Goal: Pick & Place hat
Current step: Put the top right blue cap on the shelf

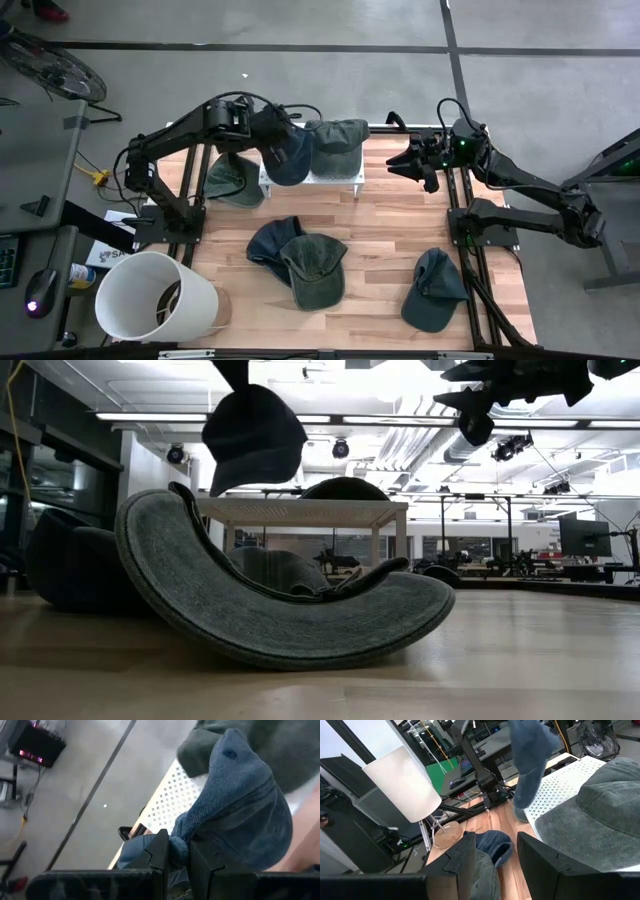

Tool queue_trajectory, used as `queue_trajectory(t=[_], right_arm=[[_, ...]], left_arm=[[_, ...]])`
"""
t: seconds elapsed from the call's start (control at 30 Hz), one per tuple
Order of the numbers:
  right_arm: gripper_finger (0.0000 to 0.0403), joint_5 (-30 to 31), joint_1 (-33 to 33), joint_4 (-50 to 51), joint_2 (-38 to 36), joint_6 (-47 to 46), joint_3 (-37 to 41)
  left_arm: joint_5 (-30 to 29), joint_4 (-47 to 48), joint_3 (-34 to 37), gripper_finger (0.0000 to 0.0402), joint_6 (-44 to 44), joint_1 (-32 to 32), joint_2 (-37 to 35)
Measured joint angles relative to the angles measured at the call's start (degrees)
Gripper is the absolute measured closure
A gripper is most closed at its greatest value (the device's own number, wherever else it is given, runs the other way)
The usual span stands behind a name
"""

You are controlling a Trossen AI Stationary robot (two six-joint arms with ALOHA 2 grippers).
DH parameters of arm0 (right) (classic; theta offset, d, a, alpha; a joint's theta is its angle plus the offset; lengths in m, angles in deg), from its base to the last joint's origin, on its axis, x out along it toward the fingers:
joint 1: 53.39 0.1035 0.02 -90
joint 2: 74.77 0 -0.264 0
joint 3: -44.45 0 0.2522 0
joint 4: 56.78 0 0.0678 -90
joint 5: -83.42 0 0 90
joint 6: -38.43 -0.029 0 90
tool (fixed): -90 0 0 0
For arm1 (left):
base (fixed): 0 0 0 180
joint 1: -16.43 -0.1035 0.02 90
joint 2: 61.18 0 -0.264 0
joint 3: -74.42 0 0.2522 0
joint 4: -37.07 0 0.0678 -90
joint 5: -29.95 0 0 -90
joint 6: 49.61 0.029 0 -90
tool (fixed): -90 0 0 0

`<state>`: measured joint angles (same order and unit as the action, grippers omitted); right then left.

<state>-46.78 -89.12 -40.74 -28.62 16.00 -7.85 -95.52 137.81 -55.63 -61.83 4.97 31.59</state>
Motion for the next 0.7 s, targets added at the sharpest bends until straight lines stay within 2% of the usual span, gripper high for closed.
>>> queue_trajectory(t=[0.27,0.7], right_arm=[[0.0265,0.0,0.0,0.1,0.0,0.0,0.0],[0.0265,0.0,0.0,0.5,0.0,0.4,0.0]], left_arm=[[1.3,-0.6,0.0,0.0364,0.7,-3.7,2.3],[3.0,-3.2,0.0,0.0364,1.8,-6.2,5.9]])
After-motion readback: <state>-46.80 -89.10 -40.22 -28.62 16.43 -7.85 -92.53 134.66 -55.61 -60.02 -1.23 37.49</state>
